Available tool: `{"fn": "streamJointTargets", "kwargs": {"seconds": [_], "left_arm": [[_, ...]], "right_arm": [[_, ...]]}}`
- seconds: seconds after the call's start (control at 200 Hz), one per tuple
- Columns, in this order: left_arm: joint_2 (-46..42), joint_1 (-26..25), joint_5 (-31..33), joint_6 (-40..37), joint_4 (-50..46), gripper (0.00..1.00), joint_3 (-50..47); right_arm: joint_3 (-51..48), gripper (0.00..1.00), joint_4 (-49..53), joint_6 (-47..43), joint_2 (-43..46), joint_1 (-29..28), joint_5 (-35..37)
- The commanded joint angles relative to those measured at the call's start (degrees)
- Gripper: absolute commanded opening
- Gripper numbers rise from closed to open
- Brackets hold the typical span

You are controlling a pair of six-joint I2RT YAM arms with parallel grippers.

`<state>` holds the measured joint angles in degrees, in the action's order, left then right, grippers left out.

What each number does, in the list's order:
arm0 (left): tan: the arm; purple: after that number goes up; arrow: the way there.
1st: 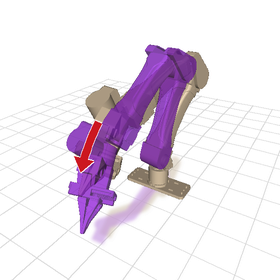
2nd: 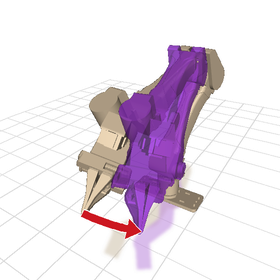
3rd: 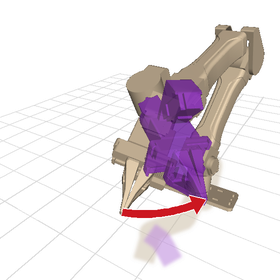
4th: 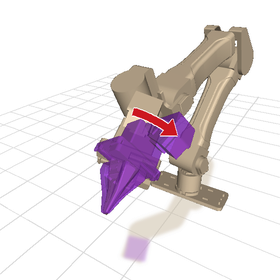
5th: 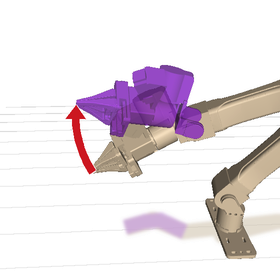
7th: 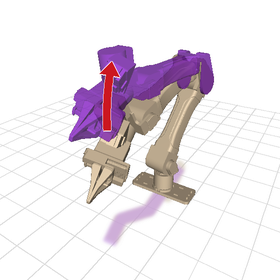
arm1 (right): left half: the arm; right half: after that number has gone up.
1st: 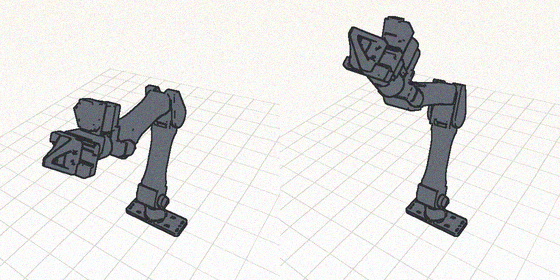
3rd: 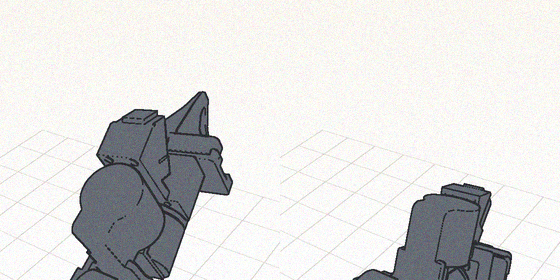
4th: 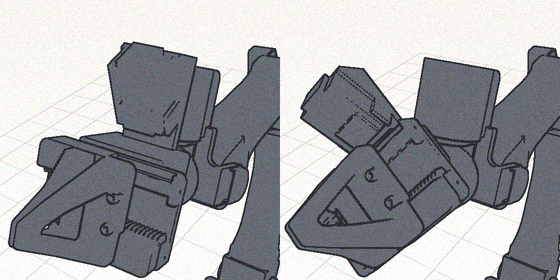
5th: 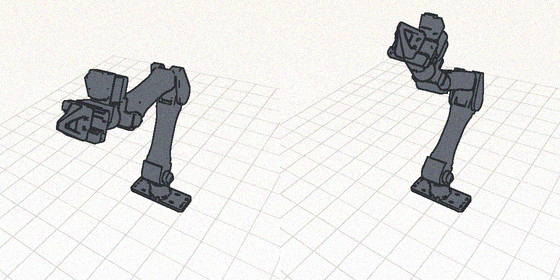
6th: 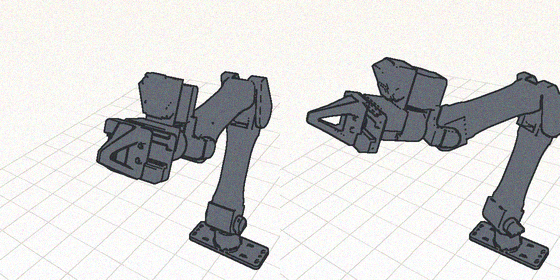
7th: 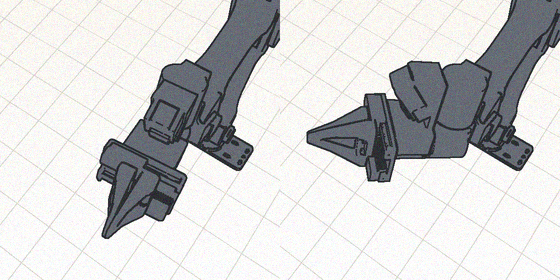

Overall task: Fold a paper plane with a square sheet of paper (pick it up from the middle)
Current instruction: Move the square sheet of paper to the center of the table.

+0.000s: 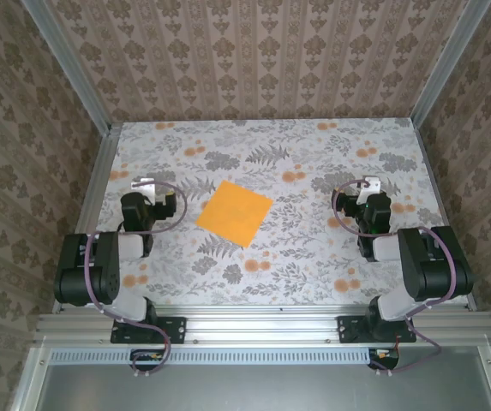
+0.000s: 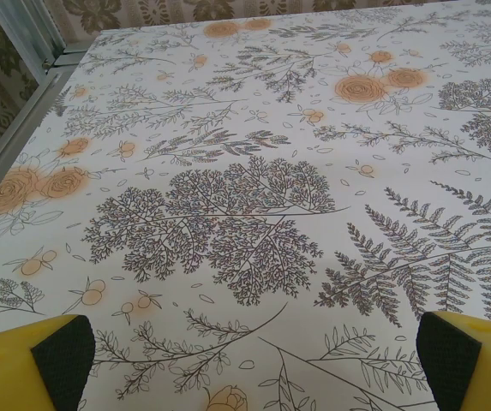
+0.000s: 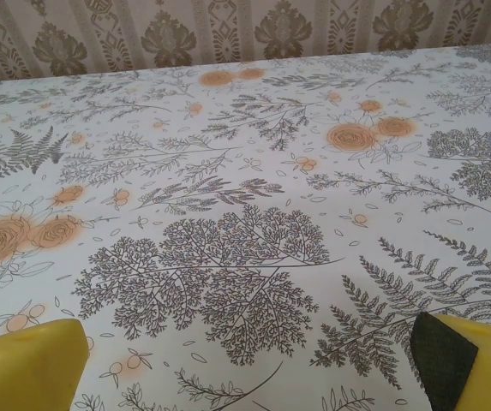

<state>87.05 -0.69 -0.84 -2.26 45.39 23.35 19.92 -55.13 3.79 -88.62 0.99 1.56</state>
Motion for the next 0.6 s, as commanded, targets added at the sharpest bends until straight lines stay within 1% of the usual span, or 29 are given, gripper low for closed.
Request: {"fn": "streamJointTargets", "kwargs": {"seconds": [0.0,0.305,0.395,0.595], "left_arm": [[0.2,0.0,-0.1,-0.8,-0.3,1.00,1.1],[0.2,0.1,-0.2,-0.8,-0.3,1.00,1.0],[0.2,0.1,-0.2,-0.7,-0.3,1.00,1.0],[0.2,0.1,-0.3,-0.7,-0.4,1.00,1.1]], "right_arm": [[1.3,1.00,-0.2,-0.1,-0.2,0.1,-1.0],[1.3,1.00,-0.2,-0.1,-0.3,0.1,-1.1],[2.1,1.00,1.1,-1.2,-0.3,0.1,-3.7],[2.3,1.00,1.4,-1.1,-0.3,0.1,-3.3]]}}
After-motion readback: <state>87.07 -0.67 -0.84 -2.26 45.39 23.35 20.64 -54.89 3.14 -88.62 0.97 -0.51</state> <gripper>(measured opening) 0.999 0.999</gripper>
